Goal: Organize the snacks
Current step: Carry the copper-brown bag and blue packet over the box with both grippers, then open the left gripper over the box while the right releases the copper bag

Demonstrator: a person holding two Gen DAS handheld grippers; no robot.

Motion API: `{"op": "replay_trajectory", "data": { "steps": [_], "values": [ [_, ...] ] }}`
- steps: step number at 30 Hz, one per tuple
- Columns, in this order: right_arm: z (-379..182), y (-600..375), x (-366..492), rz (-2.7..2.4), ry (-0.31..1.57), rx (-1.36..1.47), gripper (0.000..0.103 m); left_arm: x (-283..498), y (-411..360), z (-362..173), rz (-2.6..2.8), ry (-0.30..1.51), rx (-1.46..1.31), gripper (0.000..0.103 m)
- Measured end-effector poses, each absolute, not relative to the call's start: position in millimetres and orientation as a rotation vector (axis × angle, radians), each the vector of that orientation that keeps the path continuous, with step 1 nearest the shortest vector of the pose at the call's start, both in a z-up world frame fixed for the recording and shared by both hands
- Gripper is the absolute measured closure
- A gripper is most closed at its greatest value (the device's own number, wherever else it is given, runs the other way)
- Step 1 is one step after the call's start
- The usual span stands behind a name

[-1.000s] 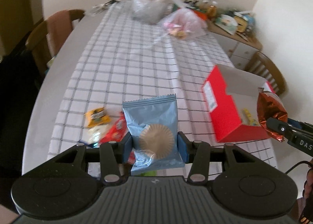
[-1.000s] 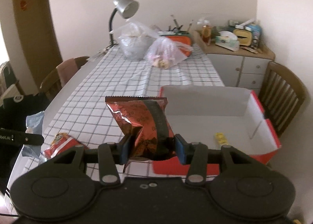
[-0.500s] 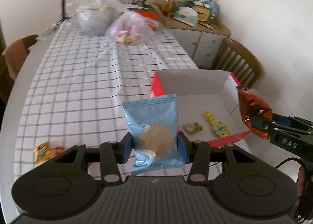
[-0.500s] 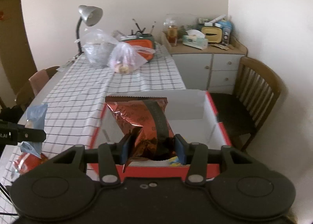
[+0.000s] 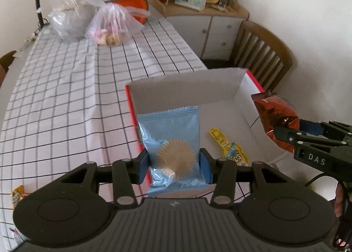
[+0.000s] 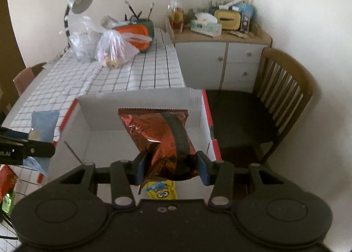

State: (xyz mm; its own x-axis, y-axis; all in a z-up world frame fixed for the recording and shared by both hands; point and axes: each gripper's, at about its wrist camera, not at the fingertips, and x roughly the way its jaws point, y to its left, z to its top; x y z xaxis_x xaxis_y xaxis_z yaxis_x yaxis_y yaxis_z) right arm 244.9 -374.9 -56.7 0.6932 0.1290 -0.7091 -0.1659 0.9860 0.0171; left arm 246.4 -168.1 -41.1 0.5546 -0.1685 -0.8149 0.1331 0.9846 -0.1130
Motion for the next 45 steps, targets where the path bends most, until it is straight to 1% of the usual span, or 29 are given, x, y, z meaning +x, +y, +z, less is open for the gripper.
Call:
{"op": "replay_trajectory", "data": {
  "steps": [8, 18, 35, 39, 43, 45],
  "values": [
    [-81.6, -372.7, 279.7, 0.200, 0.868, -0.088, 0.057, 289.0, -192.1, -68.6, -0.167, 1.057, -0.010, 0.056],
    [-102.6, -357.6, 298.5, 0.256, 0.920, -0.136, 0.057, 321.5, -208.6, -100.5, -0.136, 1.142, 0.032, 0.056],
    [-127.8, -349.9, 298.6, 0.287, 1.002, -0.188, 0.057, 330.8, -230.1, -132.4, -0.145, 1.230, 0.105, 0.056],
    [-128.8, -351.1, 296.9, 0.282, 1.003, -0.187, 0.055, 331.0, -232.3, -135.1, -0.140, 1.234, 0.112, 0.056],
    [-127.6, -352.2, 295.4, 0.286, 0.999, -0.181, 0.051, 325.9, -230.6, -131.5, -0.140, 1.220, 0.108, 0.056],
    [-125.3, -352.4, 293.1, 0.286, 0.991, -0.180, 0.045, 322.9, -229.8, -127.4, -0.143, 1.208, 0.102, 0.055]
  ]
}}
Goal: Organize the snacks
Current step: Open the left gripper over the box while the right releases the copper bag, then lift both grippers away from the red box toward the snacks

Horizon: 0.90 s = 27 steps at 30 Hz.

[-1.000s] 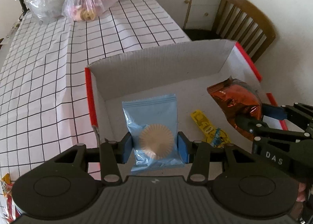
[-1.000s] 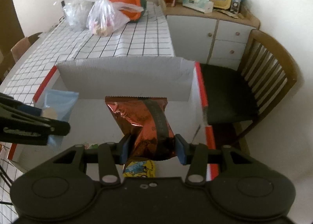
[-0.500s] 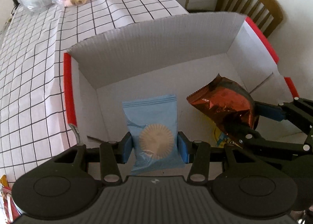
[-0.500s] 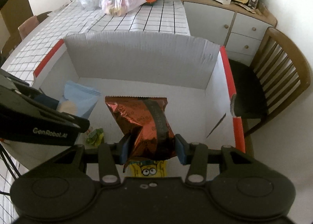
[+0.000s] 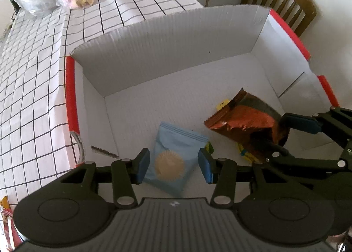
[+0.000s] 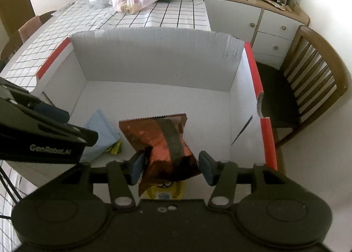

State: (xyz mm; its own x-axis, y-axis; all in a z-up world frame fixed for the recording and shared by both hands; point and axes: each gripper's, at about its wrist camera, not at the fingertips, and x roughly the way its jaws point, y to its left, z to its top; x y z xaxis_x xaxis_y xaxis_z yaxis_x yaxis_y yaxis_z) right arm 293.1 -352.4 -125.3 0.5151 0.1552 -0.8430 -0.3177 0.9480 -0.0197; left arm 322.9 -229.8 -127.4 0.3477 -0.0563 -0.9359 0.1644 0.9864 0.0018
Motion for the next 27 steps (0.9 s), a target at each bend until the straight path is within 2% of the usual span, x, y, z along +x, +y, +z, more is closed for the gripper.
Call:
{"op": "replay_trajectory", "data": {
  "steps": [5, 9, 21, 27],
  "values": [
    [-116.5, -353.9, 288.3, 0.281, 0.967, -0.166, 0.039, 313.5, -224.5, -116.5, -0.140, 1.174, 0.089, 0.054],
    [-106.4, -355.4, 281.4, 0.278, 0.941, -0.155, 0.032, 303.9, -218.1, -106.3, -0.138, 1.141, 0.076, 0.049],
    [-64.5, -353.2, 250.5, 0.285, 0.847, -0.105, 0.018, 273.1, -194.3, -73.1, -0.150, 1.048, 0.030, 0.049],
    [-45.2, -345.0, 231.9, 0.300, 0.808, -0.086, 0.015, 253.6, -177.9, -55.4, -0.168, 0.992, 0.007, 0.045]
  ]
}}
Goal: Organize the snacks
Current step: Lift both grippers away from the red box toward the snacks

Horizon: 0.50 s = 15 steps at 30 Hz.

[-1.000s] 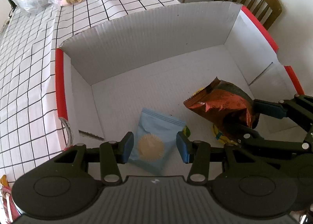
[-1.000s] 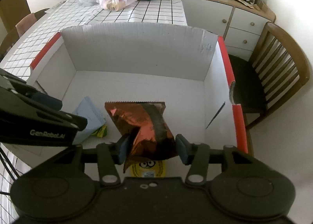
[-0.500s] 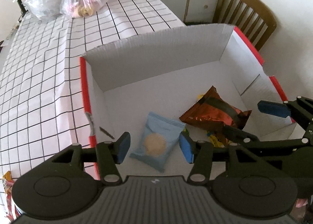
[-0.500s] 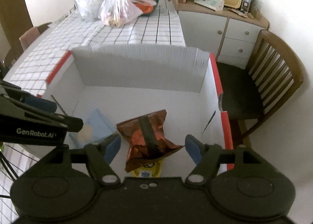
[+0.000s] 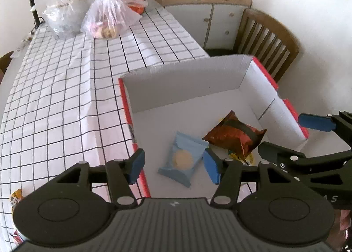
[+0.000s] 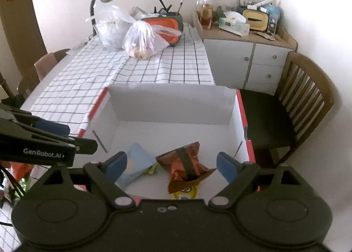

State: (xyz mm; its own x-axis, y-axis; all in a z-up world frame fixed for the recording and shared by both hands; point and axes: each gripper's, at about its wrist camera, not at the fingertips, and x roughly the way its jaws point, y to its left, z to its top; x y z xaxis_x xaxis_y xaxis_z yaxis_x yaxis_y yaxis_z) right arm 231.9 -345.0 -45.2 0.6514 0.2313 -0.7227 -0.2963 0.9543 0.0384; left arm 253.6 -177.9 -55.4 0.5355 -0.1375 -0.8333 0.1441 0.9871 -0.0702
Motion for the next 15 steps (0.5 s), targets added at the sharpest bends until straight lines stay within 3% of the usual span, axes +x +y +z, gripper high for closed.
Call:
{"op": "replay_trajectory", "data": {
  "steps": [8, 15],
  "values": [
    [-27.0, -326.9, 206.1, 0.322, 0.774, -0.056, 0.013, 226.2, -159.6, -37.7, -0.199, 0.934, -0.003, 0.044],
    [-11.3, -308.7, 180.2, 0.346, 0.739, -0.019, 0.006, 199.3, -136.2, -24.3, -0.218, 0.891, -0.021, 0.040]
  ]
}}
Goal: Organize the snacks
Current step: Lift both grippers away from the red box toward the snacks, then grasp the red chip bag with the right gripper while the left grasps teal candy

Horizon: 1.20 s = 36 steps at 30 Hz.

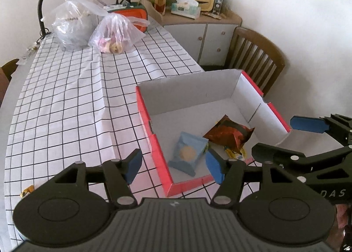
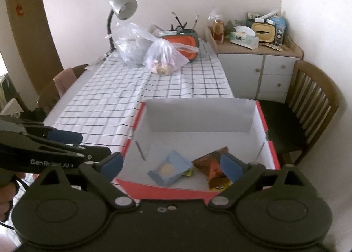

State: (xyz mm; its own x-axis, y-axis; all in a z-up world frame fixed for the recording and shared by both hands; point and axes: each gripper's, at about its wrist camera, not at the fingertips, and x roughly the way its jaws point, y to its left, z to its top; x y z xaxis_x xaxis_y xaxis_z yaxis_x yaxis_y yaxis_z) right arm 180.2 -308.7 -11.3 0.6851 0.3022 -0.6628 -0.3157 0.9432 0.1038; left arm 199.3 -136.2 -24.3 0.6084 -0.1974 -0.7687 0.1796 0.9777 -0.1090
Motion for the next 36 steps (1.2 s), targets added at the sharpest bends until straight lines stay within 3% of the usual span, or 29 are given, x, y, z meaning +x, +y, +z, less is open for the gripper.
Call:
{"op": "replay_trajectory", "data": {
  "steps": [20, 36],
  "values": [
    [-14.4, -221.0, 131.3, 0.469, 0.726, 0.021, 0.000, 121.4, -26.7, -17.7, -0.133, 0.811, -0.084, 0.025],
    [-41.1, -133.5, 136.6, 0.506, 0.833, 0.032, 0.000, 90.8, 97.4, -50.6, 0.139, 0.870, -0.200, 0.024]
  ]
}}
